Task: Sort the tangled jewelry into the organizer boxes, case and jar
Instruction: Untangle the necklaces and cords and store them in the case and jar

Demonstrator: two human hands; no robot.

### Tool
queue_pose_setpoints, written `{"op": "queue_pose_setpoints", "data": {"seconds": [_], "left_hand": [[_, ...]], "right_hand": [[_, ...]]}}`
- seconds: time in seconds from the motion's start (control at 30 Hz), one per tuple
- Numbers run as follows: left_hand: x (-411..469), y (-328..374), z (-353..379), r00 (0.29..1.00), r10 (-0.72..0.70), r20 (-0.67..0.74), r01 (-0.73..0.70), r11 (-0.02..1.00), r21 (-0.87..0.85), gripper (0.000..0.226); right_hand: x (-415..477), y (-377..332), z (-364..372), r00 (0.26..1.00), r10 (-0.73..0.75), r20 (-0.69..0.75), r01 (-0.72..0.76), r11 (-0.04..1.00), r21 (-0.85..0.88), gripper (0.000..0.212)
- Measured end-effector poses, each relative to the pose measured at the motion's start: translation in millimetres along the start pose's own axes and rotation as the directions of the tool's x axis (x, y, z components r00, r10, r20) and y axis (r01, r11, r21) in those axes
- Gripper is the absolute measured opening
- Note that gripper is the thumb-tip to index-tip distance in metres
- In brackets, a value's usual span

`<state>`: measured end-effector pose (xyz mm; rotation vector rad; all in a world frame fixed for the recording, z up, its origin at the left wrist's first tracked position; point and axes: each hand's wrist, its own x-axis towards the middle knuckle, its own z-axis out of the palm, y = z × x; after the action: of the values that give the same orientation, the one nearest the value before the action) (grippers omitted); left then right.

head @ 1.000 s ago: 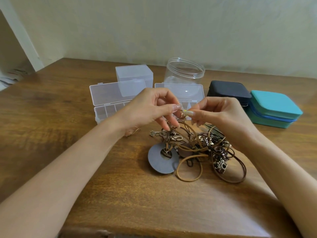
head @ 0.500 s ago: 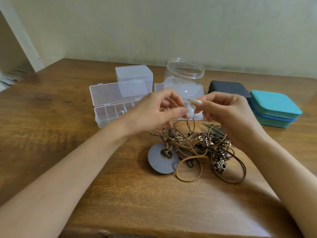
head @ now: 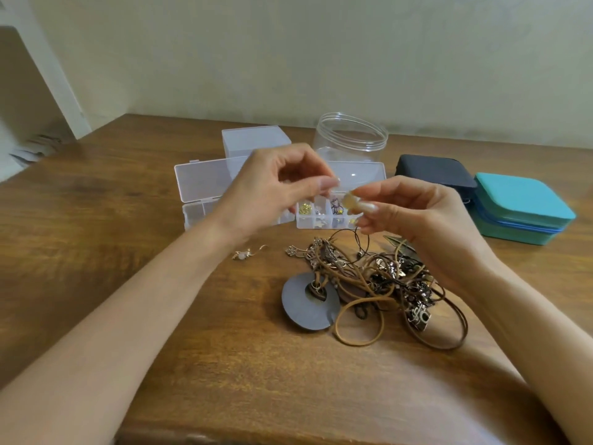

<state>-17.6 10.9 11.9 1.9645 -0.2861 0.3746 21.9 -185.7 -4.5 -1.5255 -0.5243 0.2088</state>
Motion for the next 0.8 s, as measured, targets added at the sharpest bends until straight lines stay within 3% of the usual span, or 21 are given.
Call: {"op": "queue_pose_setpoints", "data": {"seconds": [0.17,0.33,0.57,0.8], "left_hand": [[4.7,2.5,-72.8,0.994,-0.021,-0.103,0.052,0.950,0.307,0.008],[-4.0,-23.1,-93.6,0.983,-0.123,-0.135,0.168,0.901,0.401,0.010],[-7.3,-48.7,-95.6,0.950,-0.258,-0.175,0.310,0.846,0.435,0.013],[-11.3,-45.0,-107.3,0.931,-0.321,-0.172,0.363,0.858,0.363,0.016]], "right_hand": [[0.7,-1.5,-1.4,1.000,0.001,-0.028,-0.004,0.995,-0.099,0.022],[0.1,0.3,4.1,1.000,0.008,-0.026,-0.012,0.987,-0.160,0.023],[2.0,-1.7,-0.6,0.998,-0.016,-0.063,0.006,0.988,-0.153,0.027],[3.3,-4.2,-4.9,0.995,-0.039,-0.093,0.026,0.991,-0.134,0.027]]}}
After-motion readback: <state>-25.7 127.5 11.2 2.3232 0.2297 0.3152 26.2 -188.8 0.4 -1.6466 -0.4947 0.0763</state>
